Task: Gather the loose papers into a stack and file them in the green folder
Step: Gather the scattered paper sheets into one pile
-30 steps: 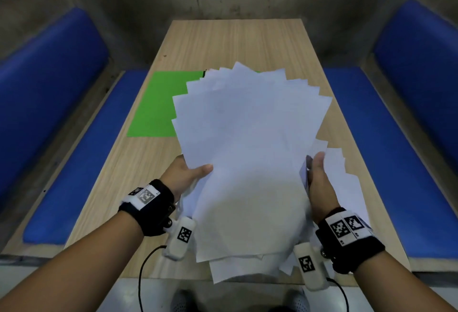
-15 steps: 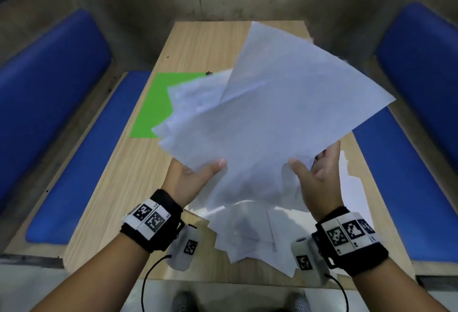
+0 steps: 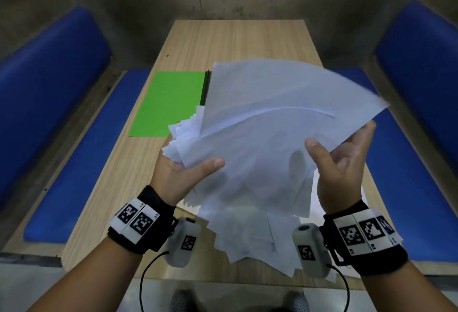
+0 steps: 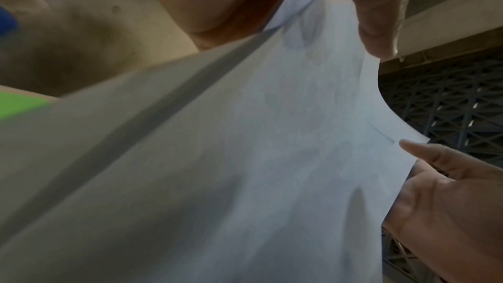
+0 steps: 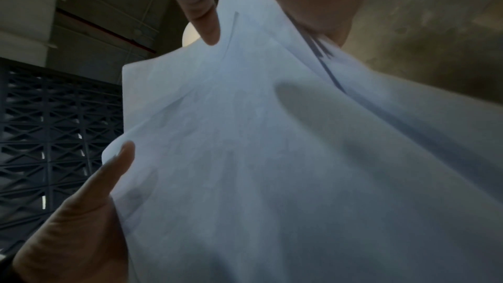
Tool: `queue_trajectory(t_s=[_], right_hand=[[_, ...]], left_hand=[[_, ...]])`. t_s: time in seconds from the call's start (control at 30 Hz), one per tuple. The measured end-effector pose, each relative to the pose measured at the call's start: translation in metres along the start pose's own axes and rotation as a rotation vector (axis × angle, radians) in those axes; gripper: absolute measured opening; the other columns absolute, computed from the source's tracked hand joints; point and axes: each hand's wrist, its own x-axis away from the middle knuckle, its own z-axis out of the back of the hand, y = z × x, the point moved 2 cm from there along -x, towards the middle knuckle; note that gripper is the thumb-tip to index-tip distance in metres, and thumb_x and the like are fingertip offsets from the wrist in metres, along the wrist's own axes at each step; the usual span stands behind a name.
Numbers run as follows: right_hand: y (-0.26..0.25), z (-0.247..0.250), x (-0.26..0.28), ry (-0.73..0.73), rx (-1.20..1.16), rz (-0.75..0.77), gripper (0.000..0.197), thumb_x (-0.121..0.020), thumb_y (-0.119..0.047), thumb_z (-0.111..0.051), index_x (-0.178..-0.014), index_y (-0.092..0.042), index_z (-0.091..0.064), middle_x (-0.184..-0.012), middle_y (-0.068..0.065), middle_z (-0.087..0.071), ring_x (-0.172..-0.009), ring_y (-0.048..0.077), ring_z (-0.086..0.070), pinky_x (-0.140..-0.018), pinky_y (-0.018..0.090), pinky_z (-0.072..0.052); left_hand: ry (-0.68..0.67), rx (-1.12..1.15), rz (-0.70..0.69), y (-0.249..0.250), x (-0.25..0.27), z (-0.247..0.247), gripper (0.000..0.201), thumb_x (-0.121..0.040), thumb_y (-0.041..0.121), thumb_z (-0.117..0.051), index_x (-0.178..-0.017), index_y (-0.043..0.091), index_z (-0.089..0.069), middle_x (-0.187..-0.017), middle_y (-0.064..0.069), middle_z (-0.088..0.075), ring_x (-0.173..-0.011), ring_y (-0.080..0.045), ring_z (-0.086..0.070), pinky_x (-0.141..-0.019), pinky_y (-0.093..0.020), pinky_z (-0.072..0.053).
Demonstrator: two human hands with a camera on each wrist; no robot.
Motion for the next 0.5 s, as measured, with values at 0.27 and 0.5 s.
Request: queue_trajectory(t_s=[0.27,0.5], right_hand=[[-0.004,-0.009,0.002,-0.049,0.1,0.09,0.081,-0.074,-0.021,-0.065,-0.14,-0.029,-0.02,-0.125,0.02,-0.044,-0.115,0.036,-0.053,-0.099,0.052,-0.046],[0.054,0.002,0.026,-0.023,0.168,-0.28,0.055,-0.067,-0.019,-0.062,-0.118,-0.03,-0.046,-0.108,-0.009,-0.058,-0.103,0.008,-0.06,-0.089,0.038,-0.051]], left_hand=[[0.048,-0.004,-0.03,-0.004,0.004,-0.001,0.098,-0.048,0.042,-0.088,-0.128,0.026,-0.033,-0.123,0.0,-0.053,-0.109,-0.005,-0.06,-0.085,-0.023,-0.053],[0.095,0.035,0.333,-0.062,0.018,0.004,0.038,-0.058,0.01,-0.081,-0.092,0.021,-0.068,-0.084,0.011,-0.077,-0.081,-0.004,-0.071,-0.066,-0.018,-0.055]])
